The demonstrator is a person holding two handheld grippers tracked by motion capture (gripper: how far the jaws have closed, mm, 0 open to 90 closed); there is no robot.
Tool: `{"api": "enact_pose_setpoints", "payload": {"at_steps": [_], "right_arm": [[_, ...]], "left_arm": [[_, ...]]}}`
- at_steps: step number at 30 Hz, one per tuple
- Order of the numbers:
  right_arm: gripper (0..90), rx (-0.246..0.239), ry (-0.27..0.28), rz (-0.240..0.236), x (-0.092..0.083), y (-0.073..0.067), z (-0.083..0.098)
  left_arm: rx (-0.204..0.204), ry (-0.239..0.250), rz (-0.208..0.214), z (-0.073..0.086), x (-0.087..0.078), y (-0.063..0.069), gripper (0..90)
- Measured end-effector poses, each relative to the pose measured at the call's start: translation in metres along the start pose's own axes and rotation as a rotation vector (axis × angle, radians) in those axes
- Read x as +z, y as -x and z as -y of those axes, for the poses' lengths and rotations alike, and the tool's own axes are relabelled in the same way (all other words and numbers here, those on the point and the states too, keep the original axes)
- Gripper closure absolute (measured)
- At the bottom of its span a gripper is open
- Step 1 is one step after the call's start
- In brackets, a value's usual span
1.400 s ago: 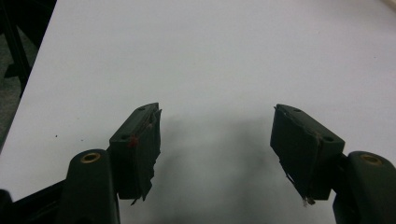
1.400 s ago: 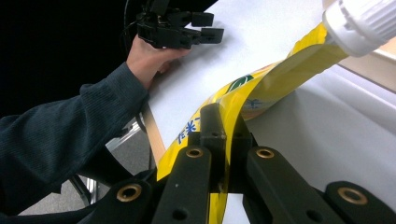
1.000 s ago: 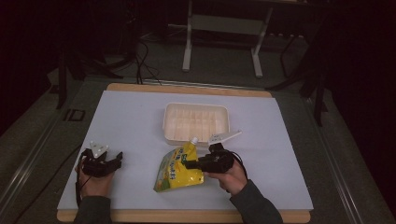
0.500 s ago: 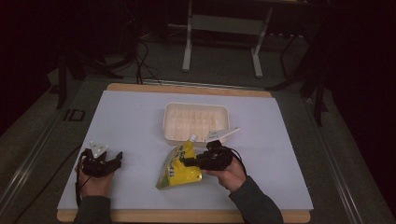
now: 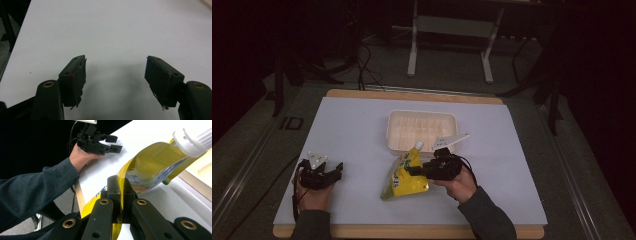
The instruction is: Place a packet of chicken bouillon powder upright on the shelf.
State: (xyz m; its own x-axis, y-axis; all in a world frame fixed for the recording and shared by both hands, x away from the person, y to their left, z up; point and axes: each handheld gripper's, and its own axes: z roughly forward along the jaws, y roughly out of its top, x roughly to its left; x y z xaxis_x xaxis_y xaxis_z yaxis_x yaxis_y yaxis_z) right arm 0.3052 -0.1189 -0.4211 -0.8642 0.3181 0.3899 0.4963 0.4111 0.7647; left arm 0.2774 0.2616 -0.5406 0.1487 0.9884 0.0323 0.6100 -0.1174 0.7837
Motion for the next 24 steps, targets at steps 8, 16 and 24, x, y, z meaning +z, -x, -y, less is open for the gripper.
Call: {"api": "enact_pose_setpoints", "payload": {"at_steps": [8,16,24], "right_arm": [[89.9,-0.019,-0.006,0.011,-0.002,-0.001,-0.005],[89.9,-0.039,-0.005,0.018,-0.006,-0.004,-0.011],[90.0,-0.055,0.001,0.026,-0.01,-0.005,-0.017]], "left_arm": [[-0.006,0.003,0.001,0.0,0.0,-0.001,33.0],[-0.006,0.002,0.001,0.0,0.0,-0.001,33.0],[-0.006,0.002,0.001,0.0,0.0,-0.001,33.1]]}}
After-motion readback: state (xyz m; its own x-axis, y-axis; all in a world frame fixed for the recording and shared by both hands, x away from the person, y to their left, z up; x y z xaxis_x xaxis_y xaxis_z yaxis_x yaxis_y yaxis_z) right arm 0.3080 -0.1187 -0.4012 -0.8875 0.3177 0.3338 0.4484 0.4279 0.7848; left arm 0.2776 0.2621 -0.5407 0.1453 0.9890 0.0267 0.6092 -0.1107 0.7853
